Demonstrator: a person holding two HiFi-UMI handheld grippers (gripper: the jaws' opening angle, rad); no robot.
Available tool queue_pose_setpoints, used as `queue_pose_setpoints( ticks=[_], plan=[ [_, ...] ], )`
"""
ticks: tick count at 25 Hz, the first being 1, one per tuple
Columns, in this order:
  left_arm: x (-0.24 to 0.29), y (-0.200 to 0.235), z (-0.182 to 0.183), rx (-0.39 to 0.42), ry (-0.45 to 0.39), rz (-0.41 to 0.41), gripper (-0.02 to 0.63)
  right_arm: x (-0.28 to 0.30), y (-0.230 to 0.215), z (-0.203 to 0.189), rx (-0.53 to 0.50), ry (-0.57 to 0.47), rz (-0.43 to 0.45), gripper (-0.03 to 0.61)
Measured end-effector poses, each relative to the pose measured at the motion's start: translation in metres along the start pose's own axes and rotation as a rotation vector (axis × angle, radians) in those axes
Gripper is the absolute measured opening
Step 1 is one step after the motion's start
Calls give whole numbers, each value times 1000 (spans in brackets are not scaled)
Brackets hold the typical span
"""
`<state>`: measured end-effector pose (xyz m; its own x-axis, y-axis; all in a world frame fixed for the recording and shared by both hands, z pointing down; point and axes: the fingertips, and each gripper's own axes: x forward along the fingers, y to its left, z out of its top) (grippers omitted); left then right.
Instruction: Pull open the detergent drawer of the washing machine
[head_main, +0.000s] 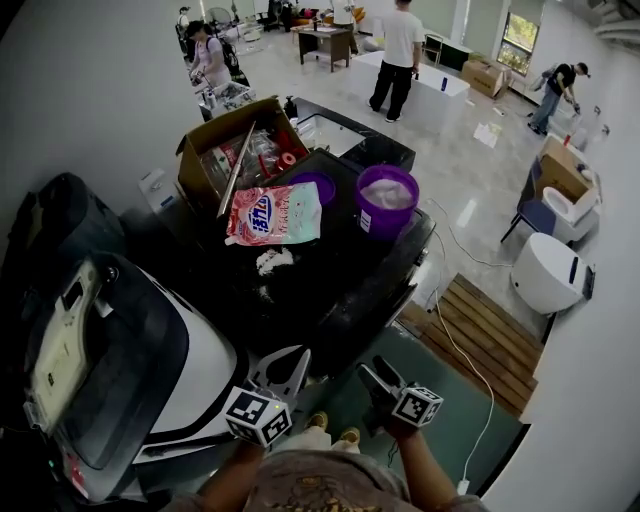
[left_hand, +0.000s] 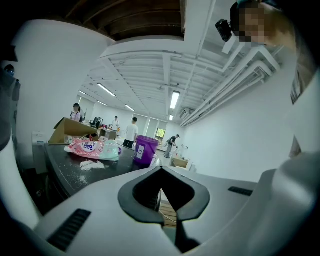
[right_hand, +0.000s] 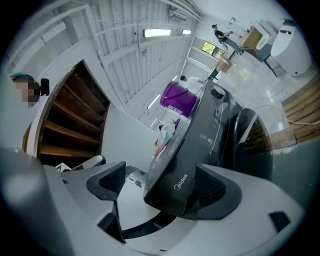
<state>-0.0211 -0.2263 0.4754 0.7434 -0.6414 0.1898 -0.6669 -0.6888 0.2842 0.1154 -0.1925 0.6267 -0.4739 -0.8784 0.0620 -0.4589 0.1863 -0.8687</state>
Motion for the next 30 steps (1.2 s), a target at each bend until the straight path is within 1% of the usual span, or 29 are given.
queue_pose_setpoints(
  ticks=[2,5,6,8,11,15,20,26,30],
  plan=[
    [-2,5,-2,3,0,7,21,11,0,-5,20,17,38,428],
    [-6,12,-10,8,7,19,21,30,20,0,28,9,163,428],
    [-7,13,-11,8,10,24,21,34,19,1,41,4,188,428],
    [-10,16,-14,9,17,34,21,40,11,-2,73,3,208,428],
    [-14,19,-14,1,27,56,21,47,-5,-10,127,3,218,428],
    [-20,26,-19,13,38,64,21,56,-20,-19,207,-12,229,424],
    [-26,29,-21,9,59,79,21,65,-43,-31,279,-19,214,422],
    [-32,37,-28,36,92,95,21,76,-61,-44,310,-18,202,405],
    [-37,41,-30,40,103,105,21,81,-66,-45,327,-32,208,398]
  ],
)
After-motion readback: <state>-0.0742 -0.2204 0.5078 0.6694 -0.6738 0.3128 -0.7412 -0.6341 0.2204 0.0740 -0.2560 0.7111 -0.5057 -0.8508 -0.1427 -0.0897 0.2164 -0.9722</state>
